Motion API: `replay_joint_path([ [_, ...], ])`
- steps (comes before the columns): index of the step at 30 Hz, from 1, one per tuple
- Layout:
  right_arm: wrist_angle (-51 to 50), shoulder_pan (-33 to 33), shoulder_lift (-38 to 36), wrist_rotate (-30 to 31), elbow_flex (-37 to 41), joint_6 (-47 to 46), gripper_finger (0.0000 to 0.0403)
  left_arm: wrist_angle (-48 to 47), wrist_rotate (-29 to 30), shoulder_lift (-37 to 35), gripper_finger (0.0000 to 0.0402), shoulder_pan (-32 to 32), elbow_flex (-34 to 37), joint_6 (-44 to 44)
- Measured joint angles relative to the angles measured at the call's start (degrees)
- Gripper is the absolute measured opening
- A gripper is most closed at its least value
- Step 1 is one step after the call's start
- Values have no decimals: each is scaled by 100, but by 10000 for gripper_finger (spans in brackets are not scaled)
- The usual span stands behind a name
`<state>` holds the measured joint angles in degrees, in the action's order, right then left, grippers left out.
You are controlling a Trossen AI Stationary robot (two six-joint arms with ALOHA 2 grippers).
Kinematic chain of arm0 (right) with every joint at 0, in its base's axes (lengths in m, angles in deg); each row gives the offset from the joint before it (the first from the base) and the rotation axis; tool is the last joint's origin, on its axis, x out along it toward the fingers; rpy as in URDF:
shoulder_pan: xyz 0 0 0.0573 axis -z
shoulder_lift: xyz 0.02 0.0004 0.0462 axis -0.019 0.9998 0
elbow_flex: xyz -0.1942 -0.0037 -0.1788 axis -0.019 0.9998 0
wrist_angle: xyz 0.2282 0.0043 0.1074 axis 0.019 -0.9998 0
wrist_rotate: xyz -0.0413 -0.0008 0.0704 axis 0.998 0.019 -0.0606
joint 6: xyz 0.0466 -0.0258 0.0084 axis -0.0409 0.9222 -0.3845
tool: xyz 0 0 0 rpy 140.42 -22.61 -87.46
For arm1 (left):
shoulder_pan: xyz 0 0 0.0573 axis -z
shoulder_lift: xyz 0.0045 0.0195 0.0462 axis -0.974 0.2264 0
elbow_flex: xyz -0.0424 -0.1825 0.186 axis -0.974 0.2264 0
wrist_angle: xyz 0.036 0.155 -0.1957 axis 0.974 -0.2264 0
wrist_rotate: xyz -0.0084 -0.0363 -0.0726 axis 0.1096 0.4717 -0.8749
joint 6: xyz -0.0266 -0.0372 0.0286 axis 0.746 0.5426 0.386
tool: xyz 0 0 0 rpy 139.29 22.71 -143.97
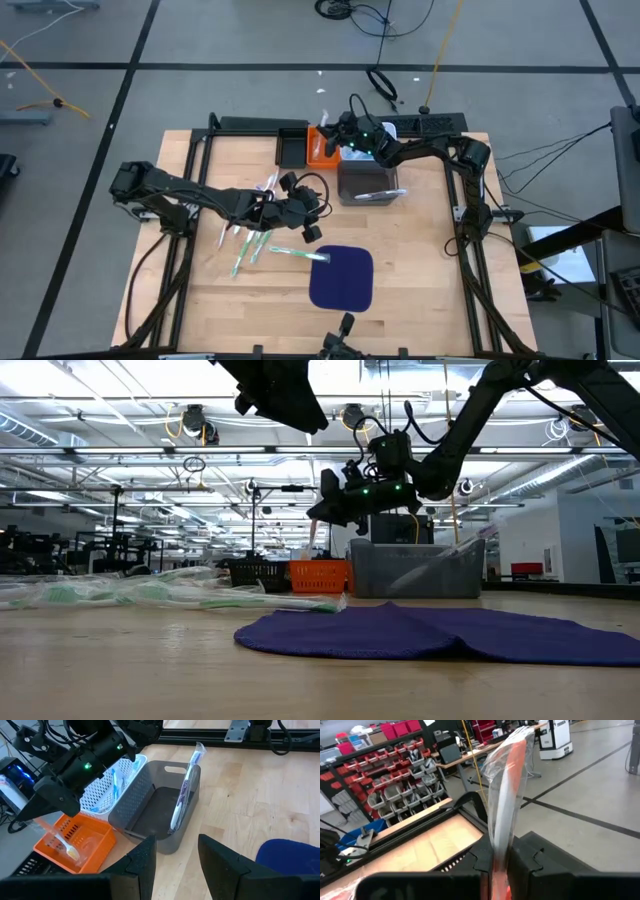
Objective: Pick & Place Toothbrushes
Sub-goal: Put the orange toothbrush into the orange basket
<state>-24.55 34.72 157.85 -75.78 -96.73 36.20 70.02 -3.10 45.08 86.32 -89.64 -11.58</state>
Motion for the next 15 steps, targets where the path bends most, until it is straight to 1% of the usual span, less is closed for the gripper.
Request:
replay_joint_path([
  [2,4,0,0,83,0,-39,20,0,0,0,147,0,0,2],
  [10,-88,-84,0,92,2,-145,20,8,-1,0,147,0,0,90],
  [13,-193,-191,27,165,2,-41,20,11,-2,0,147,0,0,133],
  [15,12,-246,177,260,-1,120,20,12,-2,0,147,0,0,146],
])
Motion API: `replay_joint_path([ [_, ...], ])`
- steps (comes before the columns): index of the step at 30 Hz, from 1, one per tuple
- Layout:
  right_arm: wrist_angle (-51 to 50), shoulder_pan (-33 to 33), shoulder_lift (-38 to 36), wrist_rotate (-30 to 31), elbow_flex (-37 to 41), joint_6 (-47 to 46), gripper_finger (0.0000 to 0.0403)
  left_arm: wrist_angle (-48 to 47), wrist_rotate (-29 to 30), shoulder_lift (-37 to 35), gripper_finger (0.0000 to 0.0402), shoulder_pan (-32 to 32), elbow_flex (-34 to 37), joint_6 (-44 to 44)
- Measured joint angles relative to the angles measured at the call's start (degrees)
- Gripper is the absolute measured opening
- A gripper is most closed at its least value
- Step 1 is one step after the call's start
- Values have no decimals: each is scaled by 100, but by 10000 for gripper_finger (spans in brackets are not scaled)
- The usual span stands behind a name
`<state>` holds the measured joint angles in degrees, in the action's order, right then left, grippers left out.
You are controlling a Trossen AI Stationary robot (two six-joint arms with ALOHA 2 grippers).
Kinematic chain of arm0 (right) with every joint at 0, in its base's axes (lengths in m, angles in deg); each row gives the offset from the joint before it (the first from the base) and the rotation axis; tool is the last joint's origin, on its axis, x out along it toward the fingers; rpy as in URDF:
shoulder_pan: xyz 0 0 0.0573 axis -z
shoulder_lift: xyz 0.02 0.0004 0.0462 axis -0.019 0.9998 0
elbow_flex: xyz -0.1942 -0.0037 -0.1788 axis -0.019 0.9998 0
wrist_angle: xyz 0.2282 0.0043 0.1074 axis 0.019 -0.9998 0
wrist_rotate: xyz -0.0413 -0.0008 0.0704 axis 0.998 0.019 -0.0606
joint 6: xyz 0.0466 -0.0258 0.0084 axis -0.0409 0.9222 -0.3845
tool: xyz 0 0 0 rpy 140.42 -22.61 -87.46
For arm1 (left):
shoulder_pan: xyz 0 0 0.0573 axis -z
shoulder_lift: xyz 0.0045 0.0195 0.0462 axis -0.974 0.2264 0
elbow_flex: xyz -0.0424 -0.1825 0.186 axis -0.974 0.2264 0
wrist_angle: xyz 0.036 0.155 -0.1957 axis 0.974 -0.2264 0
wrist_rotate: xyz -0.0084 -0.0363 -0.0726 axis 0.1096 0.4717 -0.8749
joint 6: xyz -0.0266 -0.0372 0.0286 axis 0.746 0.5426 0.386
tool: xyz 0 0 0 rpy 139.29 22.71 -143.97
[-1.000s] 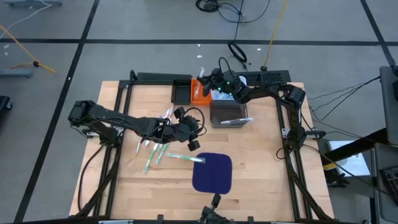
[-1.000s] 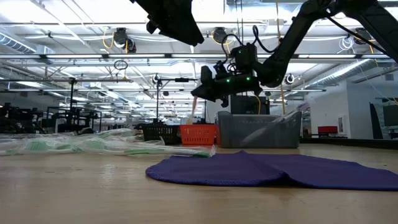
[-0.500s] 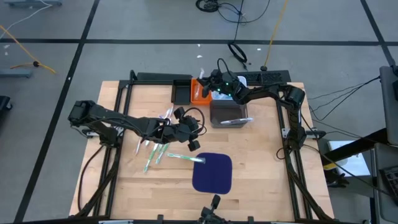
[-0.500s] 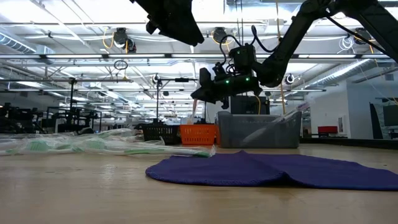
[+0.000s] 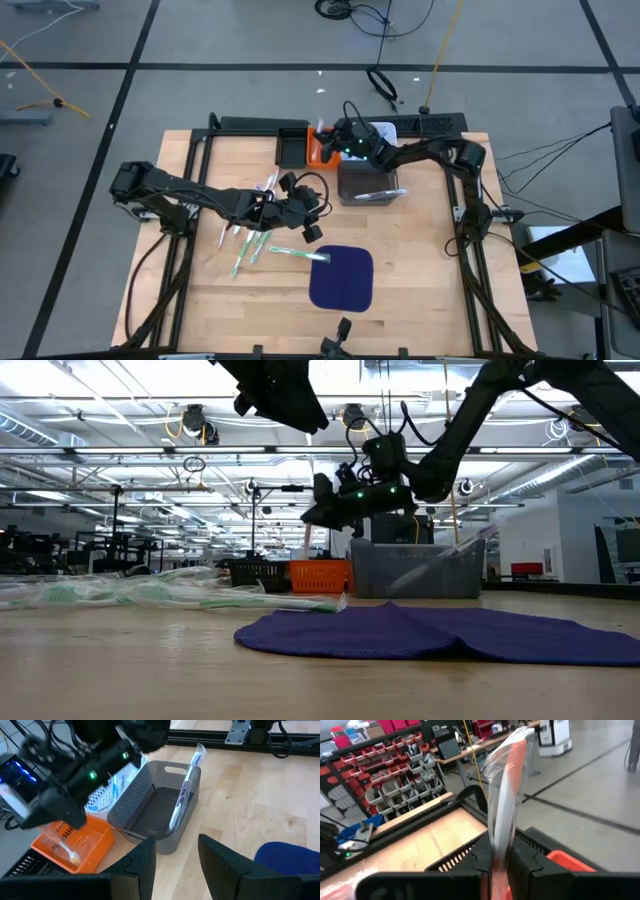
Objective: Pick & Place Toothbrushes
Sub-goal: Put the orange toothbrush into the orange basket
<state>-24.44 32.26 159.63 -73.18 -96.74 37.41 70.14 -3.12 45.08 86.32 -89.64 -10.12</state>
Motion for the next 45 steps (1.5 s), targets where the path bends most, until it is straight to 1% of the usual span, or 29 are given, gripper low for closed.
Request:
replay_joint_path([
  [5,164,122,184,-18,8,-420,20,-8,-4,0,147,2,0,44],
  [7,117,130,216,-22,3,-375,20,-10,-4,0,147,4,0,44],
  [11,148,95,232,-207,7,-460,34,1,-4,0,147,-2,0,42],
  [20,182,106,229,-182,6,-312,33,1,-4,0,147,-17,0,33],
  [22,175,110,229,-188,6,-185,40,1,-4,0,147,-17,0,29],
  [26,177,112,229,-176,6,-108,74,1,-4,0,147,-17,0,27],
  [33,176,112,229,-174,6,-96,155,1,-2,0,147,-17,0,5],
  [36,177,130,229,-130,6,-57,184,1,-3,0,147,-15,0,5],
  [40,158,191,229,-3,6,14,210,-2,-2,0,147,-17,0,5],
  [45,-16,263,139,-8,6,79,227,-19,-2,0,147,-17,0,5],
])
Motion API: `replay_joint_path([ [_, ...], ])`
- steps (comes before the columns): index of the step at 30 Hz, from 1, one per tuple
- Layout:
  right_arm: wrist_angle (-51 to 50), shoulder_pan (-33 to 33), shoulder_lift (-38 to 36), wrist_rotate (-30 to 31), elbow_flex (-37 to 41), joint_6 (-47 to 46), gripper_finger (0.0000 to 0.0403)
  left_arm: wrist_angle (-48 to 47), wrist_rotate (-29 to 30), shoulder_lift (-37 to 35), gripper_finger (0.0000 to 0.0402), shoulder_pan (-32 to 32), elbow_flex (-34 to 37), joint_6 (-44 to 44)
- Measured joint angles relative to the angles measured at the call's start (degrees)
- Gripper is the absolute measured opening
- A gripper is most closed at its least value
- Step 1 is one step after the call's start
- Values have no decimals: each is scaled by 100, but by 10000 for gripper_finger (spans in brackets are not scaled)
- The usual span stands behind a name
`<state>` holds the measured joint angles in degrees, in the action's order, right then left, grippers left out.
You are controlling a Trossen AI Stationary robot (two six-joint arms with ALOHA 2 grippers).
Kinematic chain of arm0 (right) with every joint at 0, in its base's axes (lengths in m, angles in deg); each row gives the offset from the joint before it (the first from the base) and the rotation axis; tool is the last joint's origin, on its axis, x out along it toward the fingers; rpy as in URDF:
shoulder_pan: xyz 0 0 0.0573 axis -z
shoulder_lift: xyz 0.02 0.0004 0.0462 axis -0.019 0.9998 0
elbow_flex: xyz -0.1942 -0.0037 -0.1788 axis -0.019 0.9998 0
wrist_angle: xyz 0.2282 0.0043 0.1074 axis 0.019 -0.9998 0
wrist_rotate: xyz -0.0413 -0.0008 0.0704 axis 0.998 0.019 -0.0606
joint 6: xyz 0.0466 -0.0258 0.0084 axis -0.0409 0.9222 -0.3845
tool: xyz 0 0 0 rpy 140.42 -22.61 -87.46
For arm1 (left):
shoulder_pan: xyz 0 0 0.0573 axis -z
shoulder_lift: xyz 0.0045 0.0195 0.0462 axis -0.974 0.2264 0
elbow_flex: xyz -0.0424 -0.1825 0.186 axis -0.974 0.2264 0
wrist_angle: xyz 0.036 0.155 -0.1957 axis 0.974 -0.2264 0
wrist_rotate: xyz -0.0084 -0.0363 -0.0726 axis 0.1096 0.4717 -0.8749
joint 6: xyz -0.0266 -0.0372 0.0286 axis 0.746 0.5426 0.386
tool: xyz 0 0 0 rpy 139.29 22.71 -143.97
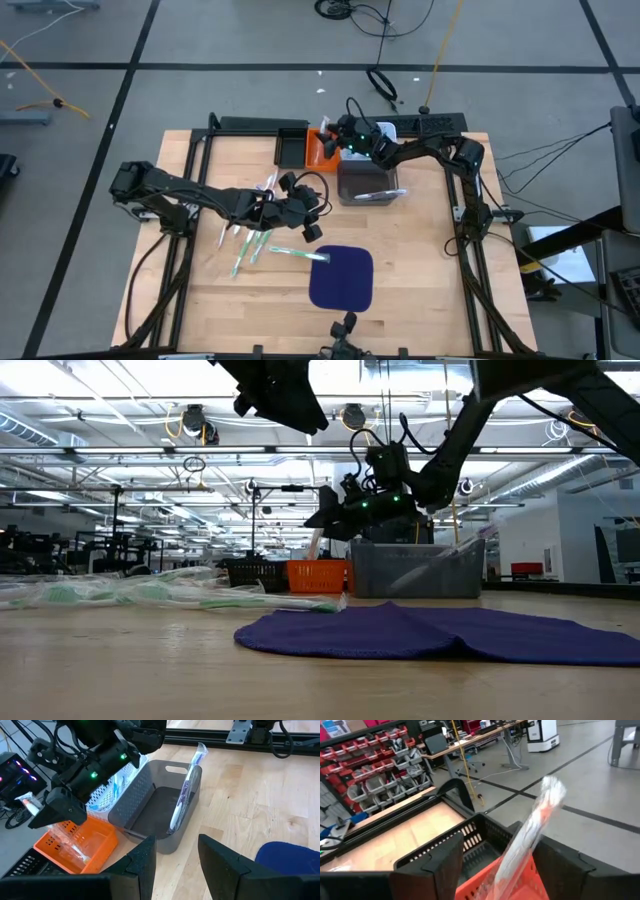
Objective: Pick & Place Toothbrushes
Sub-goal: Put the orange toothbrush into the orange basket
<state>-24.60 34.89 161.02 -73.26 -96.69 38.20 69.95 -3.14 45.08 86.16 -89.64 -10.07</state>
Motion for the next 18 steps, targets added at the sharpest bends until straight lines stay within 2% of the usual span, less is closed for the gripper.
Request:
replay_joint_path([
  [7,-277,-58,-339,-17,27,391,230,-13,19,0,147,1,0,-49],
  [18,-1461,-166,-905,-4,33,1008,232,-97,60,0,147,-20,-2,47],
])
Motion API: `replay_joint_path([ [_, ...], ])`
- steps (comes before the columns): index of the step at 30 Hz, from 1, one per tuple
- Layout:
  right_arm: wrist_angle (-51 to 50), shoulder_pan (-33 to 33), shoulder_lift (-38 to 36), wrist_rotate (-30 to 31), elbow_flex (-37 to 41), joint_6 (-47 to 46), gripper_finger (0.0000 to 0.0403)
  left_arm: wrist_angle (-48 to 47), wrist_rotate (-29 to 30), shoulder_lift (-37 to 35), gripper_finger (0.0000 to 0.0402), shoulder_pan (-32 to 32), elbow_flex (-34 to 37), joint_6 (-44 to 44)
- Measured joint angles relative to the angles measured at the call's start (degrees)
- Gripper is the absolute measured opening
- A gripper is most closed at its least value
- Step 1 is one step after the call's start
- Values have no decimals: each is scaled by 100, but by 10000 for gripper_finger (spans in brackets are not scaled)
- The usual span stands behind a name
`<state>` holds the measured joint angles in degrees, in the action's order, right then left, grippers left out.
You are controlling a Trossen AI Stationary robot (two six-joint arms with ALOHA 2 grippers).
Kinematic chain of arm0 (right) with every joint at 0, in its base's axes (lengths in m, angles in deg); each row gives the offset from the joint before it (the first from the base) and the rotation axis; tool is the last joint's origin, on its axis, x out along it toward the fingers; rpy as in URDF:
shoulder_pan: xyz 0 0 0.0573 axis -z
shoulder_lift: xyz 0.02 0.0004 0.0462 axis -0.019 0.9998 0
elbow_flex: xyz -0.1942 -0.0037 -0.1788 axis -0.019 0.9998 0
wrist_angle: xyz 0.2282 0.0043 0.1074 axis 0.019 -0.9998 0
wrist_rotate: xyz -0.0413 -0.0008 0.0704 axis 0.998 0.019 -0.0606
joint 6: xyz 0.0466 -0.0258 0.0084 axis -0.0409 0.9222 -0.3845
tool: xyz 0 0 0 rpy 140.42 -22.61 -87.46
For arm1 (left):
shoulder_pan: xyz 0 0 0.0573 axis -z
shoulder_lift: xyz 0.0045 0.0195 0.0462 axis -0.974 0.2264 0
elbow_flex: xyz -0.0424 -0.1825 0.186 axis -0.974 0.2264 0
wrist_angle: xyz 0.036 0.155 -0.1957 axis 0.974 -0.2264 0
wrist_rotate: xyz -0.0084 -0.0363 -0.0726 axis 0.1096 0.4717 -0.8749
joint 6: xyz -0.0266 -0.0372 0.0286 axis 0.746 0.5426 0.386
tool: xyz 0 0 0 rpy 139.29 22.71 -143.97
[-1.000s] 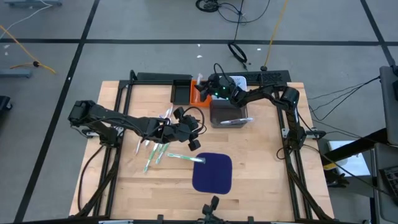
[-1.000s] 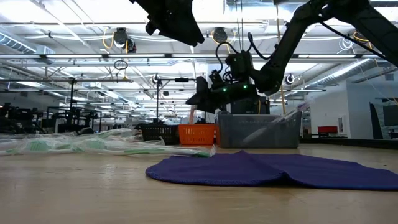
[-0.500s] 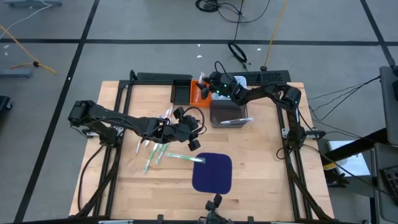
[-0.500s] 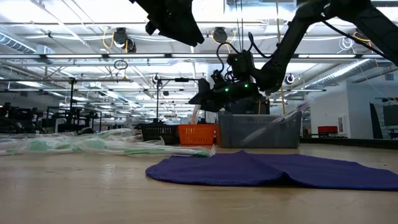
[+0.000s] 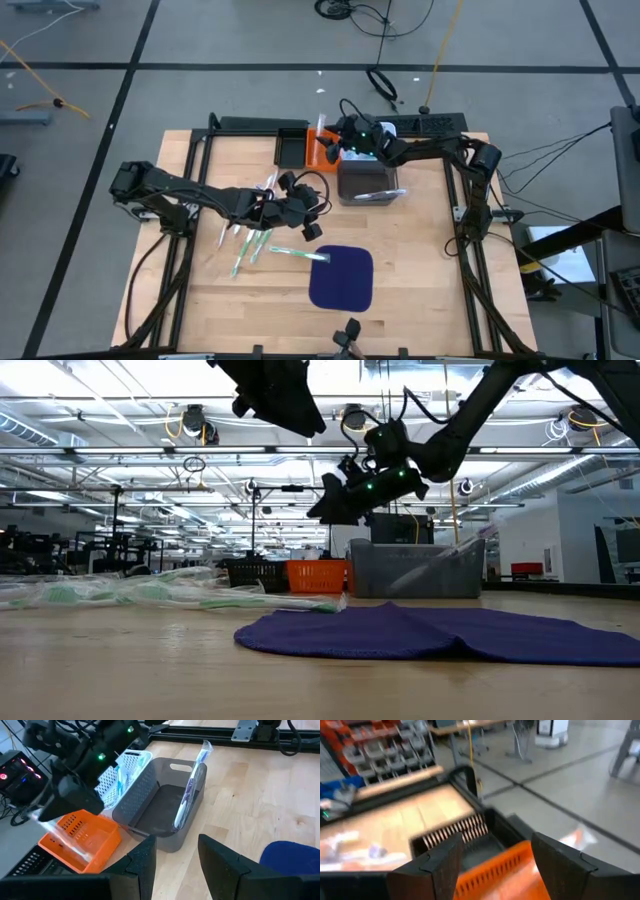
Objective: Pick & Place Toothbrushes
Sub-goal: Put the orange toothbrush into the orange basket
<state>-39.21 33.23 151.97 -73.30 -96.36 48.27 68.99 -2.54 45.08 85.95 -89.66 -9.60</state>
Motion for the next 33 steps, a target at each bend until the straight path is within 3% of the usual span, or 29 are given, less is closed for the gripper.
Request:
replay_joint_path([
  [7,-427,-28,-22,-22,-3,77,232,-870,253,0,147,2,0,593],
  [13,-747,-180,-32,-56,-3,137,231,-2289,841,0,147,-32,0,1908],
  [20,-868,-452,-30,-1144,-3,251,227,-3783,823,0,147,-336,0,3179],
  [24,-973,-654,-30,-1518,-3,236,227,-4306,556,0,147,-665,9,3514],
  [33,-1517,-1056,-30,-1838,-3,489,226,-3741,-699,1,147,-1512,1053,3293],
])
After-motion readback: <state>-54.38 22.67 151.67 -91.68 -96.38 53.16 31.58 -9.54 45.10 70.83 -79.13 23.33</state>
